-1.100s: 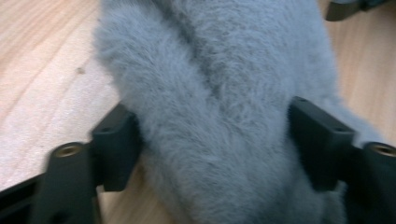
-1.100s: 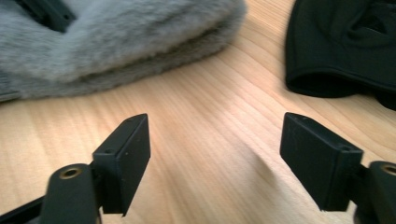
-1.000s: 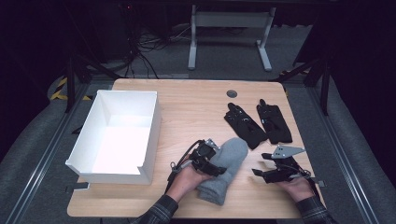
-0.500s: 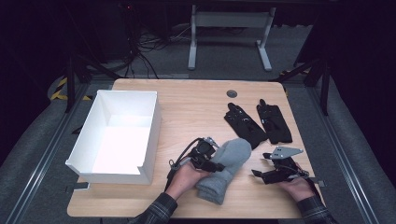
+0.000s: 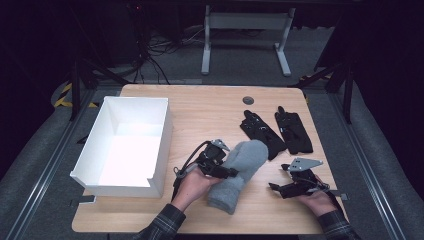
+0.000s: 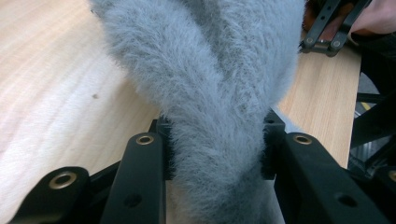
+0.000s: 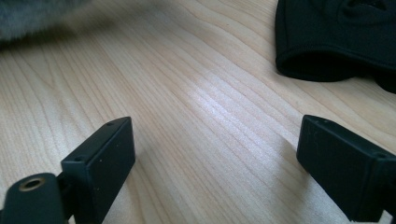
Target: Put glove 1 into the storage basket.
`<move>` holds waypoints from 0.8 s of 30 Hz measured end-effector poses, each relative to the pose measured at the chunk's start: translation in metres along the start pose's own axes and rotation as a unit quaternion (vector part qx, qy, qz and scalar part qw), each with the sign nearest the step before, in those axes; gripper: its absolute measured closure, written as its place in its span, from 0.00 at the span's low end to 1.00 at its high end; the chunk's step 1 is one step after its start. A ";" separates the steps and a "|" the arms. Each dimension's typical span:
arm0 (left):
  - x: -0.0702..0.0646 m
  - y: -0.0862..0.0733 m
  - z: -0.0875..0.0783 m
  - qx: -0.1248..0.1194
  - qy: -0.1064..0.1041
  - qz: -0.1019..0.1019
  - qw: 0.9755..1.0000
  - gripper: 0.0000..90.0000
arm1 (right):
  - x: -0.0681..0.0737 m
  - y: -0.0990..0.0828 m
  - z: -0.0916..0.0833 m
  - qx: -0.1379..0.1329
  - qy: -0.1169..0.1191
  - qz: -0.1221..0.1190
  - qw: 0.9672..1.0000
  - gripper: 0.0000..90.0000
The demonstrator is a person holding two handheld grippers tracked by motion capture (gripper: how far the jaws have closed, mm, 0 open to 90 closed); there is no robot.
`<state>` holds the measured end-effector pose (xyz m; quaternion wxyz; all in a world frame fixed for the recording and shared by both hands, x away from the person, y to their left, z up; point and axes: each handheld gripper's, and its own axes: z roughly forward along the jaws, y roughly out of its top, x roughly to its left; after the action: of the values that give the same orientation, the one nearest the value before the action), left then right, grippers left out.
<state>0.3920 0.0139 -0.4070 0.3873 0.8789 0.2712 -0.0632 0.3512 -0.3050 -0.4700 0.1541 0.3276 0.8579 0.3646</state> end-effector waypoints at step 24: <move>-0.011 0.041 -0.082 -0.040 0.038 -0.002 0.998 0.72 | 0.000 0.000 0.000 0.001 -0.001 -0.001 1.000 0.13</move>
<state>0.3961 0.0451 -0.3197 0.4111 0.8640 0.2899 -0.0196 0.3511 -0.3050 -0.4699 0.1546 0.3275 0.8582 0.3637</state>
